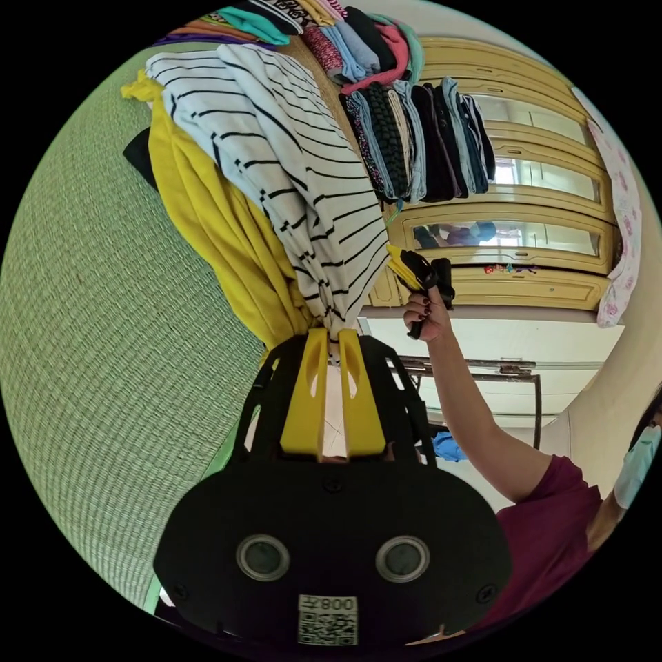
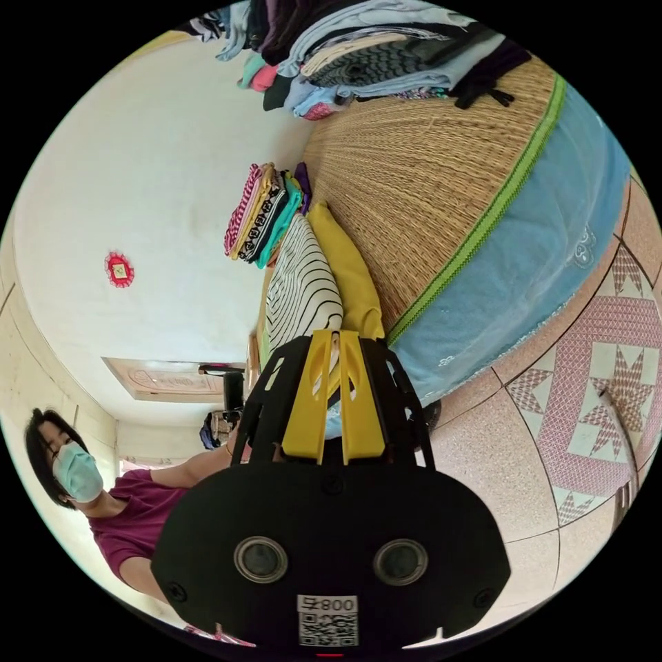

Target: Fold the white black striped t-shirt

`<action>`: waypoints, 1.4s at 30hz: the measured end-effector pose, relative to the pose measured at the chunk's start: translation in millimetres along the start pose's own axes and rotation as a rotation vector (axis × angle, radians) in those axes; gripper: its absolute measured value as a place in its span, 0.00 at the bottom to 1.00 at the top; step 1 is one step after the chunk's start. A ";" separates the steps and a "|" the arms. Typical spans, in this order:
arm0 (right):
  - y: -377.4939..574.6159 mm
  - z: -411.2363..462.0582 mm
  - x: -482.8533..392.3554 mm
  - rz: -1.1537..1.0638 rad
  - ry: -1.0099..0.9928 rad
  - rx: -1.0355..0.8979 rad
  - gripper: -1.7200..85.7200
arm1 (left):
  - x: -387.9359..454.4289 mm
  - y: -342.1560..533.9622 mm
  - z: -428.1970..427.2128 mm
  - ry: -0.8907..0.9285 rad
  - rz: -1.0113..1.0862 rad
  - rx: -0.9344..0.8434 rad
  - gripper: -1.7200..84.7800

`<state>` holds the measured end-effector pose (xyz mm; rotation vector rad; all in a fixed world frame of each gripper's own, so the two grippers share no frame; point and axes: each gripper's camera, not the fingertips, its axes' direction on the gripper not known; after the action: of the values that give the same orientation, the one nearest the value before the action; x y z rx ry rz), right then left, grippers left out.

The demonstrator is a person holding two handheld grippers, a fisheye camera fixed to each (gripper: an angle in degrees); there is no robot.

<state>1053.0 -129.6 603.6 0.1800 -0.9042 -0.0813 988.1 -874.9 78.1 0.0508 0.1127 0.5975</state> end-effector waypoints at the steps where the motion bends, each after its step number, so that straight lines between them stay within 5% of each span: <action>1: 3.4 1.4 3.8 0.009 -0.022 0.016 0.03 | 0.4 -0.1 1.0 0.004 0.002 -0.002 0.06; 12: 55.8 -0.5 -61.0 -0.103 0.028 0.236 0.02 | 5.0 23.0 2.3 0.034 0.003 0.030 0.06; 23: 75.9 199.1 -164.3 -0.318 0.150 -0.123 0.02 | 11.6 70.5 -16.2 -0.003 0.017 0.023 0.05; 42: 81.7 264.5 -274.0 -0.432 0.314 -0.014 0.02 | 7.8 224.0 -91.2 -0.665 0.054 -0.044 0.02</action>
<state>675.3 -41.5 567.0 0.3629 -0.5404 -0.4484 858.4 -684.2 4.9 0.2067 -0.5483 0.6103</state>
